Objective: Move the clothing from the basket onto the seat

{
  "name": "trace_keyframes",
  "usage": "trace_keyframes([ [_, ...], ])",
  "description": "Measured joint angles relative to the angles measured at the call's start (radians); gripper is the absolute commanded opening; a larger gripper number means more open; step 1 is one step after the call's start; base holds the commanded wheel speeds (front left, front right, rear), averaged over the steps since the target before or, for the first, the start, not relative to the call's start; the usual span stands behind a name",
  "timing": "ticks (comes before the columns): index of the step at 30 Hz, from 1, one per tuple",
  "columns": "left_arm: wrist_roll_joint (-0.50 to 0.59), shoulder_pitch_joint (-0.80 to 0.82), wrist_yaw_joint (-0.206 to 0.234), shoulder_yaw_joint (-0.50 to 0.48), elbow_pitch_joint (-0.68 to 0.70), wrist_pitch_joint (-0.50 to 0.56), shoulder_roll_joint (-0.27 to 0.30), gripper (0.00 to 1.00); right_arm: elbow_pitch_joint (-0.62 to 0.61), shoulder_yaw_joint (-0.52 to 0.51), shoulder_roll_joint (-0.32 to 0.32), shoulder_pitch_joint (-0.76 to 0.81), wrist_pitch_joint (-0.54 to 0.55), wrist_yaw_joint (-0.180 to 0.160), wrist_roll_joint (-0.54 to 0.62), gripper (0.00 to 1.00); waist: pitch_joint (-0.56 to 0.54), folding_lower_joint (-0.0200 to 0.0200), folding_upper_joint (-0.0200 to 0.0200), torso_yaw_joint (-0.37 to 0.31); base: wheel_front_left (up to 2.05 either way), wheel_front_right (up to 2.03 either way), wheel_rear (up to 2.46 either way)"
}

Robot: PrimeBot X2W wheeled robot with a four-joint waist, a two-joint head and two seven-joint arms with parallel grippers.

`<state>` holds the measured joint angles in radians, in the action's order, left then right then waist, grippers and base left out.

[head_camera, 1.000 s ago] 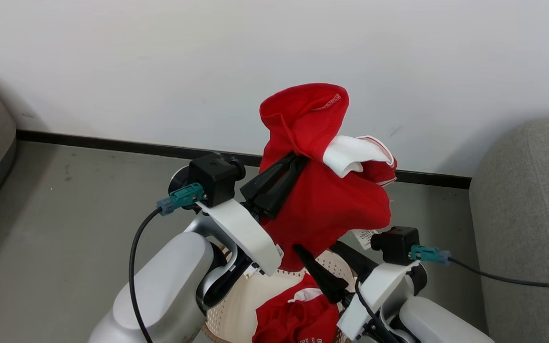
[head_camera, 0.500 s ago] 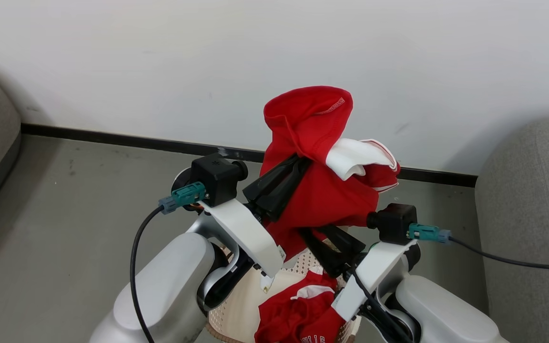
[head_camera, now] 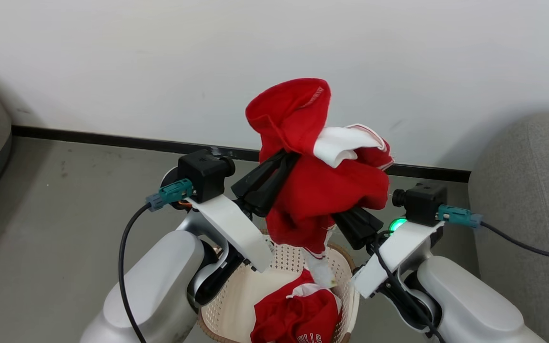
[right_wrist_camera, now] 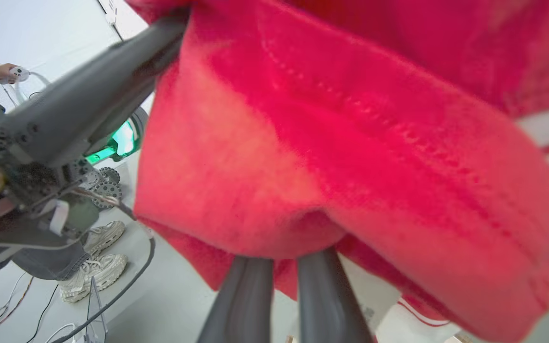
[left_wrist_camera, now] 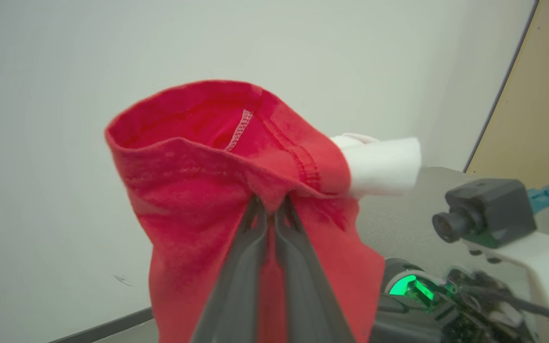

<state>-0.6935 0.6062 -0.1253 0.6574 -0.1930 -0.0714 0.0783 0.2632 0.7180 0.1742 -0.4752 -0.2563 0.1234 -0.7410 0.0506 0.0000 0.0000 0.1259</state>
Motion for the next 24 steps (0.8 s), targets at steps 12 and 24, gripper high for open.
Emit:
trace_keyframes([
  [12,-0.003,-0.030,0.009,-0.018,-0.024,-0.002,0.028,0.00,-0.088,-0.121,0.028,0.045,0.000,0.000,0.082,0.00,0.001,0.0000,0.0000,-0.030,0.00,0.00,0.00],
  [24,-0.003,-0.082,0.008,0.007,-0.037,-0.013,0.034,0.00,-0.155,-0.243,0.044,0.098,0.000,0.000,0.140,0.00,-0.003,0.0000,0.0000,-0.074,0.00,0.00,0.00],
])
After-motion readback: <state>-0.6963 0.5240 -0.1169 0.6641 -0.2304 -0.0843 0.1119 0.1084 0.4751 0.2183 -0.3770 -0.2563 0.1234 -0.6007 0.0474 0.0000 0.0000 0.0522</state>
